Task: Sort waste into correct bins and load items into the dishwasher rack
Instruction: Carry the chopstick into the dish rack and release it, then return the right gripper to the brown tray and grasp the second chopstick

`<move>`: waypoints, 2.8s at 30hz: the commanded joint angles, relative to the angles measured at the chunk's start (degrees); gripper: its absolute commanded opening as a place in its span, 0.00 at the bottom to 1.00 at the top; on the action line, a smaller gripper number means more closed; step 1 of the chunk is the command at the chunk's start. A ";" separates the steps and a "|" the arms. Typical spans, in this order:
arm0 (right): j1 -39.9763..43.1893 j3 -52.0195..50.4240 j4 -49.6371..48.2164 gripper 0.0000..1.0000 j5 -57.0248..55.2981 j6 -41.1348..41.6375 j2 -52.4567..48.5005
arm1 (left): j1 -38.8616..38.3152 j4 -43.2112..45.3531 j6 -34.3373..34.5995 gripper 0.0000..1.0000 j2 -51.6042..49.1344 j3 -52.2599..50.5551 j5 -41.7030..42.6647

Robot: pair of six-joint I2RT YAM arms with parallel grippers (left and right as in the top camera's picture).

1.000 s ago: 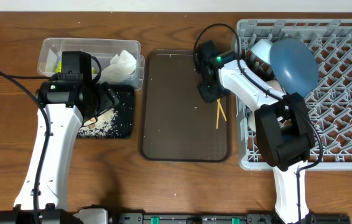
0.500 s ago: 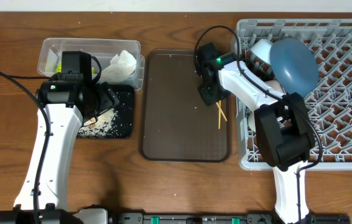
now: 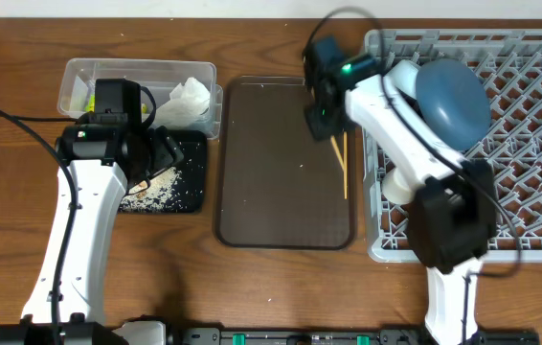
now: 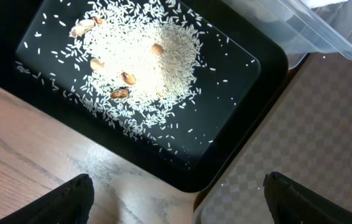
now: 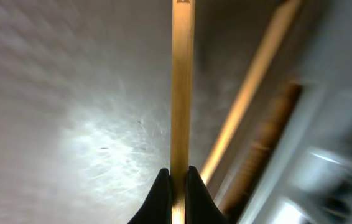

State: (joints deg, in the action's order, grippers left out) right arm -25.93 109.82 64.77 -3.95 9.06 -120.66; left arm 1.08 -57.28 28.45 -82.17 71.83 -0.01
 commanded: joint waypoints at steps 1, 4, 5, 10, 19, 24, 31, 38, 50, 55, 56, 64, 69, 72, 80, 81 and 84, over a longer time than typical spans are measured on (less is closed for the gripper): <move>2.51 3.21 1.01 0.01 -4.96 3.37 6.73 | 0.24 -0.33 -0.35 0.90 0.57 1.16 -0.68; 4.96 3.21 1.51 0.01 -7.41 3.32 7.93 | 0.24 -0.33 -0.35 0.90 0.57 1.16 -0.68; 6.01 3.19 1.90 0.01 -7.85 3.34 7.93 | 0.24 -0.33 -0.35 0.90 0.57 1.16 -0.70; 10.84 0.48 1.64 0.01 -7.85 1.75 7.08 | 0.24 -0.33 -0.35 0.90 0.57 1.16 -0.68; 14.62 -6.73 -4.92 0.01 -4.70 -2.14 7.06 | 0.24 -0.33 -0.35 0.90 0.57 1.16 -0.68; 14.47 -8.09 -7.15 0.01 -3.52 -5.07 7.06 | 0.24 -0.33 -0.35 0.90 0.57 1.16 -0.68; 14.14 -8.11 -8.35 0.24 -3.28 -4.87 7.06 | 0.24 -0.33 -0.35 0.90 0.57 1.16 -0.68; 13.55 -8.07 -9.11 0.34 -1.95 -4.85 7.08 | 0.24 -0.33 -0.35 0.90 0.57 1.16 -0.68; 3.17 -7.74 -8.94 0.36 -1.53 -1.60 7.08 | 0.24 -0.33 -0.35 0.90 0.57 1.16 -0.70; -0.52 -7.93 -7.74 0.41 -7.08 7.69 4.98 | 0.24 -0.33 -0.35 0.90 0.57 1.16 -0.68; -0.74 -7.93 -7.21 0.42 -7.28 9.75 4.00 | 0.24 -0.31 -0.35 0.90 0.57 1.16 -0.68; -0.76 -7.93 -5.16 0.42 -6.10 12.11 -4.13 | 0.24 -0.33 -0.35 0.90 0.57 1.16 -0.68; -0.76 -7.96 -4.68 0.42 -6.16 12.11 -6.64 | 0.24 -0.33 -0.35 0.90 0.57 1.16 -0.68; -0.76 -7.93 -4.70 0.42 -6.40 12.15 -7.69 | 0.24 -0.33 -0.35 0.90 0.57 1.16 -0.70; -0.72 -7.96 -4.31 0.41 -6.56 12.09 -11.85 | 0.24 -0.33 -0.35 0.90 0.57 1.16 -0.68; -0.74 -7.96 -4.31 0.40 -6.56 12.04 -12.39 | 0.24 -0.33 -0.35 0.90 0.57 1.16 -0.68; -0.76 -7.96 -4.20 0.34 -6.51 11.91 -13.20 | 0.24 -0.33 -0.35 0.90 0.57 1.16 -0.70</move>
State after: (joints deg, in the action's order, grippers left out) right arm -26.59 102.26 60.38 -9.72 20.43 -131.15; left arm 1.08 -57.28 28.45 -82.17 71.83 -0.01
